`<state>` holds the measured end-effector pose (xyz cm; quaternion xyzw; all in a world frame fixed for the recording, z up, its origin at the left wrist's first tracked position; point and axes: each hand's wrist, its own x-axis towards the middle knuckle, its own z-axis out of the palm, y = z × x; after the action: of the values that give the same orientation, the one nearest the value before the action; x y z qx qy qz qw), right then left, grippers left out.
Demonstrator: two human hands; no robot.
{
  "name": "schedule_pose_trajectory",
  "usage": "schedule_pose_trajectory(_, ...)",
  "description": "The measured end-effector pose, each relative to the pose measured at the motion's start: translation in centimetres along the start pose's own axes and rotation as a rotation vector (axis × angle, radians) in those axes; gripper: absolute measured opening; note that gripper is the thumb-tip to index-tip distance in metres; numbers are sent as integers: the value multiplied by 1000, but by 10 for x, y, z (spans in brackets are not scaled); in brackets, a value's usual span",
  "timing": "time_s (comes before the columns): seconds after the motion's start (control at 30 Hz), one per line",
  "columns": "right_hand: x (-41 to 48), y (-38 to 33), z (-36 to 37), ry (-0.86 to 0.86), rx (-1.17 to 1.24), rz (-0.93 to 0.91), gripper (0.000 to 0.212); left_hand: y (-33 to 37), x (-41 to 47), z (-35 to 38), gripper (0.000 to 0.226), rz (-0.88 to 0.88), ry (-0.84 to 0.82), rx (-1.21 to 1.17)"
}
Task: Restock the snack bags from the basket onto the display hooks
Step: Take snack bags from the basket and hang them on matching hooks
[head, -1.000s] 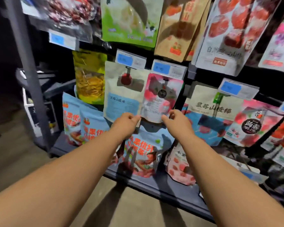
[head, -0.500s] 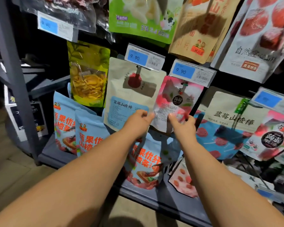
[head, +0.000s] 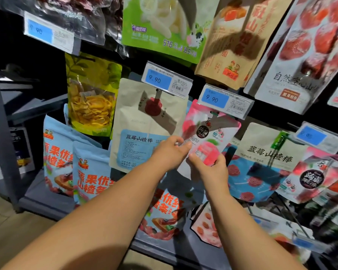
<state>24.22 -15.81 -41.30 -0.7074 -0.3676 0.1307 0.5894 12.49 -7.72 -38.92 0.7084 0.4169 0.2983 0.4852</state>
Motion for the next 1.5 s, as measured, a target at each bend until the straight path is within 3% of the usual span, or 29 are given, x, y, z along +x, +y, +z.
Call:
schedule_pose_trajectory(0.1, -2, -3, 3, -64, 78, 7, 38, -2, 1, 3, 44, 13, 6, 7)
schedule_pose_trajectory(0.3, -8, -7, -1, -95, 134, 17, 16, -1, -4, 1, 40, -8, 53, -68)
schedule_pose_trajectory(0.43, -18, -9, -6, -143, 320, 33, 18, -2, -8, -6, 47, -37, 64, -116)
schedule_pose_trajectory(0.57, -29, -11, -10, -201, 476, 29, 23, -1, -14, -17, 59, -23, -30, -83)
schedule_pose_trajectory(0.83, -43, -5, -16, -223, 413, -19, 24, 3, -29, -48, 15, 130, -240, -183)
schedule_pose_trajectory(0.93, -49, 6, -18, -231, 364, -20, 33, -6, -23, -53, 20, 195, 2, -102)
schedule_pose_trajectory(1.07, -53, 22, -12, -236, 364, 45, 42, -29, -10, -65, 24, 87, 442, -181)
schedule_pose_trajectory(1.17, -52, 26, -6, -260, 331, 53, 37, -47, -3, -79, 61, -91, 653, -42)
schedule_pose_trajectory(1.3, -49, 26, 3, -294, 308, 64, 40, -65, 7, -91, 94, -175, 563, -176)
schedule_pose_trajectory(1.37, -44, 24, 5, -326, 319, 71, 37, -69, 11, -94, 97, -158, 504, -317)
schedule_pose_trajectory(1.43, -40, 21, 8, -353, 340, 85, 19, -70, 13, -96, 94, -134, 492, -393)
schedule_pose_trajectory(1.5, -37, 17, 11, -374, 366, 89, 20, -71, 16, -98, 93, -124, 499, -418)
